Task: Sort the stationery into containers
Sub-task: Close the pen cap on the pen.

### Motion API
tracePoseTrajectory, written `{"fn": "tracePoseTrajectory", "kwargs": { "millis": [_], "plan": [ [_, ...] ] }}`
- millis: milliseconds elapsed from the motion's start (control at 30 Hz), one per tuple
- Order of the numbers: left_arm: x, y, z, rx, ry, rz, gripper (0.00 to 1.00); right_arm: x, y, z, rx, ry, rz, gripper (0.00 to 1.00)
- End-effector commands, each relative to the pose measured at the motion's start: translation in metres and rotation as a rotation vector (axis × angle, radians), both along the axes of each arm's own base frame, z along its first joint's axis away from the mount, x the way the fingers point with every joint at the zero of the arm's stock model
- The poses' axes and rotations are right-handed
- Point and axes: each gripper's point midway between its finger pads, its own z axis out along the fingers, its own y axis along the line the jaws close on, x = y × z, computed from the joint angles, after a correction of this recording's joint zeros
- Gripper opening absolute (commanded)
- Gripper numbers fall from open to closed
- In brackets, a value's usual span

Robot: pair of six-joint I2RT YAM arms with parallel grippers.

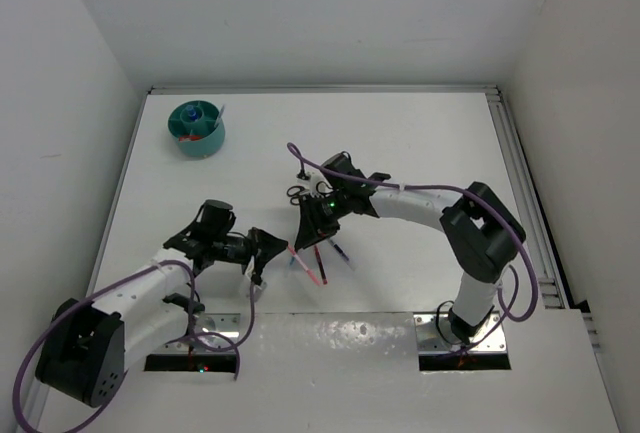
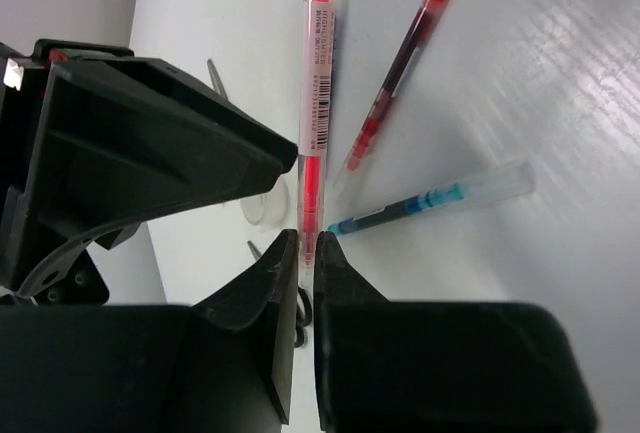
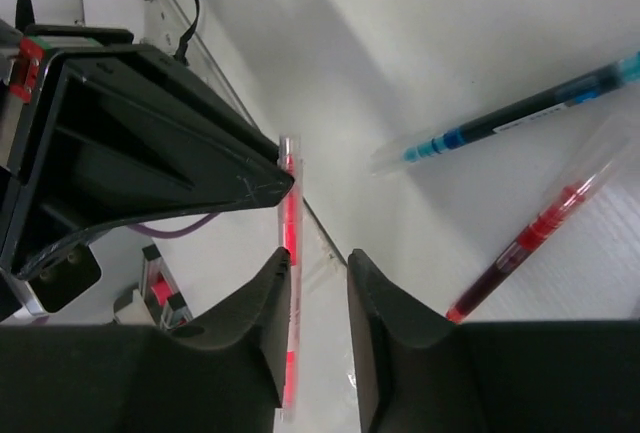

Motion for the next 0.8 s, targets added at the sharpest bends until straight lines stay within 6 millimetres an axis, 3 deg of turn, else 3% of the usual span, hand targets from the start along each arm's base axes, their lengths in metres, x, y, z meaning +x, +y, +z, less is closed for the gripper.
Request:
{"fn": "tracePoseTrajectory", "kwargs": {
  "millis": [0,300,500,700,767],
  "plan": [
    [-0.01,-0.015,0.027,-0.044,-0.605,-0.356,0.0,0.011,0.007,0.004,0.041,-0.056,0.013,0.3],
    [0.008,-0.008,0.023,-0.013,-0.623,-0.329,0.0,-0.009,0.003,-0.003,0.02,-0.017,0.087,0.51],
    [0.014,-0.003,0.015,0.009,-0.651,-0.34,0.0,-0.019,0.004,0.002,-0.017,-0.068,0.143,0.53],
    [0.028,-0.002,0.022,0.015,-0.673,-0.322,0.0,-0.031,0.002,-0.016,-0.063,-0.034,0.16,0.55],
    [0.03,-0.002,0.025,0.014,-0.675,-0.314,0.0,-0.031,0.004,-0.018,-0.066,-0.031,0.158,0.5]
  ]
}}
